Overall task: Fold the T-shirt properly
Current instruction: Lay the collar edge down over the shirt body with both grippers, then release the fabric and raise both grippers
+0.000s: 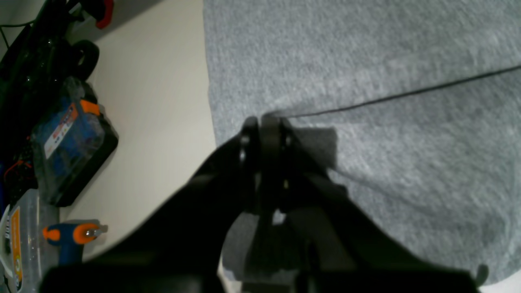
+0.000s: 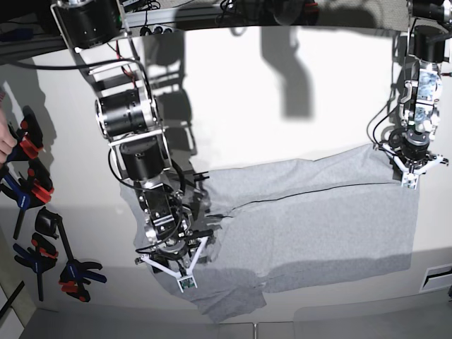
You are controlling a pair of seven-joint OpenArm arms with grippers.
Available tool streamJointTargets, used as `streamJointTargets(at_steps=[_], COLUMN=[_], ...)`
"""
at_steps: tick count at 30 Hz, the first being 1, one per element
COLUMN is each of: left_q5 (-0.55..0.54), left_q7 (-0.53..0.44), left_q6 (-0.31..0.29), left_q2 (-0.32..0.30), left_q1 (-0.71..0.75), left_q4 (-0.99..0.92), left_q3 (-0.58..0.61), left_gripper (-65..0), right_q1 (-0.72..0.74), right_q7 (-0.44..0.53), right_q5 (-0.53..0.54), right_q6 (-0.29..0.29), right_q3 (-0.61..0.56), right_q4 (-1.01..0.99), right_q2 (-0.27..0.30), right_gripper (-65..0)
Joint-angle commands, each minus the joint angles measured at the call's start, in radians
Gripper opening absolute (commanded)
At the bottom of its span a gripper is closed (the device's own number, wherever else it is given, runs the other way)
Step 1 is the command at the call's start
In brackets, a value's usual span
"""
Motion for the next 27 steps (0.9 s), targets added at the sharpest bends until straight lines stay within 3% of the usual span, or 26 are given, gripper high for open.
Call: streamJointTargets(at_steps=[1,7,10,11,14,17,19,21,24,27], left_q5=[0.002,0.002,0.002,0.002,0.002,0.002,0.001,-0.019,-0.09,-0.164], left_q7=[-0.029,-0.056,-0.1,-0.124,-0.192,-0.193,-0.155,-0.045,0.159,0.252], left_q6=[0.008,0.008,0.008,0.008,0.008,0.008,0.008,0.008,0.01,0.008], left_q2=[-0.02,-0.029,-0.031,-0.03,-0.031,-0.031,-0.031,-0.031,-0.031,-0.031], left_q1=[-0.027,-0.041,-0.041,-0.044,-0.07,-0.117,-0.147,-0.172,-0.209,-0.212], left_q4=[0.014,0.013,-0.001,-0.013,-0.077,-0.156,-0.194,-0.199,-0.166,-0.076], left_q3=[-0.01,-0.01,-0.01,-0.01,-0.01,-0.01,-0.01,-0.01,-0.01,-0.01], left_gripper=[-65.0,-65.0,-65.0,-61.3,-36.7,-26.5,-26.3,-26.3,-26.3,-26.3], right_q1=[0.047,0.047,0.047,0.047,0.047,0.047,0.047,0.047,0.04,0.006], right_q7=[0.019,0.007,-0.029,-0.039,-0.051,-0.065,-0.079,-0.113,-0.179,-0.183], right_q5=[0.0,0.0,0.0,0.0,0.0,0.0,0.0,0.032,0.164,0.269], right_q6=[-0.011,-0.008,0.038,0.064,0.102,0.102,0.102,0.109,0.156,0.19], right_q3=[0.002,0.002,0.002,0.002,0.002,0.002,0.002,0.002,0.002,0.002], right_q4=[0.016,0.016,0.016,0.016,0.016,0.016,0.016,0.016,0.02,0.035], right_q2=[-0.002,-0.003,-0.002,-0.002,-0.002,-0.002,-0.002,-0.002,0.005,0.03], right_gripper=[-32.3,-32.3,-32.4,-32.4,-32.4,-32.4,-32.5,-32.4,-32.5,-32.5])
